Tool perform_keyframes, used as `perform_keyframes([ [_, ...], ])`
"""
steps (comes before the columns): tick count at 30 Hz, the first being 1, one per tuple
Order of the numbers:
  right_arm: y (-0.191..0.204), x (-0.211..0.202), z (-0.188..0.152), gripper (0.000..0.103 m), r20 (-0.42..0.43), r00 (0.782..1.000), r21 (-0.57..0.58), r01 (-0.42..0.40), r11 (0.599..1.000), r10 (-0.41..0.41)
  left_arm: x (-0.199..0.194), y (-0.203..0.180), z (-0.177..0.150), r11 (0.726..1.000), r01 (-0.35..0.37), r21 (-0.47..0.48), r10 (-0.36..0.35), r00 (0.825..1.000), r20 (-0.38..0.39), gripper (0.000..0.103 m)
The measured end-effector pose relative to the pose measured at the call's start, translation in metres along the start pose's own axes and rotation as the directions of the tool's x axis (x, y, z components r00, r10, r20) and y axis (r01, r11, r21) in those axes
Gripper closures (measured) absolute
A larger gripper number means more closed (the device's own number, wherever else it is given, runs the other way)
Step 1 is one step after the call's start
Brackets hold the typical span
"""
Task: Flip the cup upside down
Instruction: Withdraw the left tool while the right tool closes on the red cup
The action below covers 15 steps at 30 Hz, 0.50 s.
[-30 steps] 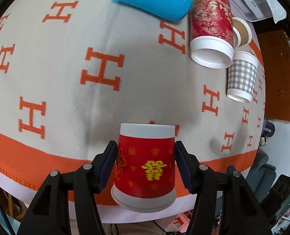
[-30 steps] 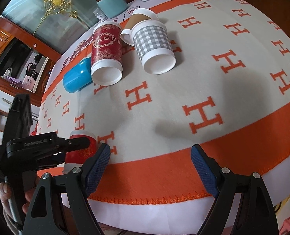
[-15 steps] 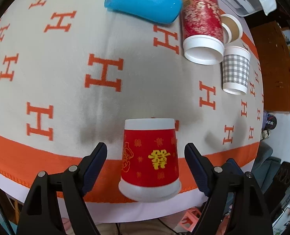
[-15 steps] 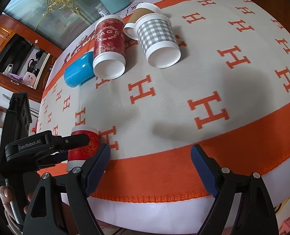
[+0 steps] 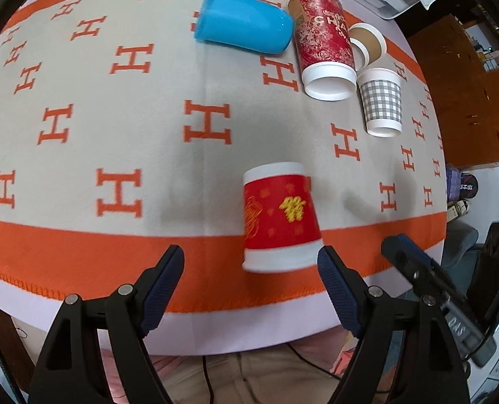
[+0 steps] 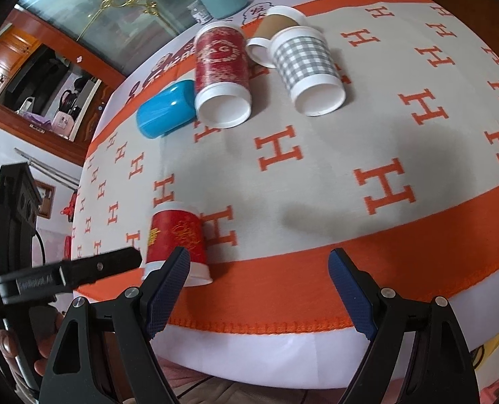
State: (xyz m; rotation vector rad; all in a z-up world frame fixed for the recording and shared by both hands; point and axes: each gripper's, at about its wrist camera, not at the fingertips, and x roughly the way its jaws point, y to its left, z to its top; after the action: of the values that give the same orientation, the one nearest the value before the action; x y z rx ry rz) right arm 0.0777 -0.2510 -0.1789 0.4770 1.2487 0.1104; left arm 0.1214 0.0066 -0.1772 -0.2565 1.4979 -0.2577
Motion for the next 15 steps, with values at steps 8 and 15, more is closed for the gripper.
perform_keyframes([
  [8, 0.027, -0.008, -0.002, 0.017, -0.016, 1.000, -0.054, -0.016, 0.998, 0.016, -0.031, 0.024, -0.017, 0.998, -0.057, 0.013, 0.054, 0.987, 0.148, 0.023],
  [15, 0.052, -0.007, 0.003, 0.017, -0.046, 0.999, -0.089, -0.022, 0.996, 0.018, -0.052, 0.043, -0.019, 0.989, -0.151, -0.001, 0.144, 0.939, 0.313, 0.023],
])
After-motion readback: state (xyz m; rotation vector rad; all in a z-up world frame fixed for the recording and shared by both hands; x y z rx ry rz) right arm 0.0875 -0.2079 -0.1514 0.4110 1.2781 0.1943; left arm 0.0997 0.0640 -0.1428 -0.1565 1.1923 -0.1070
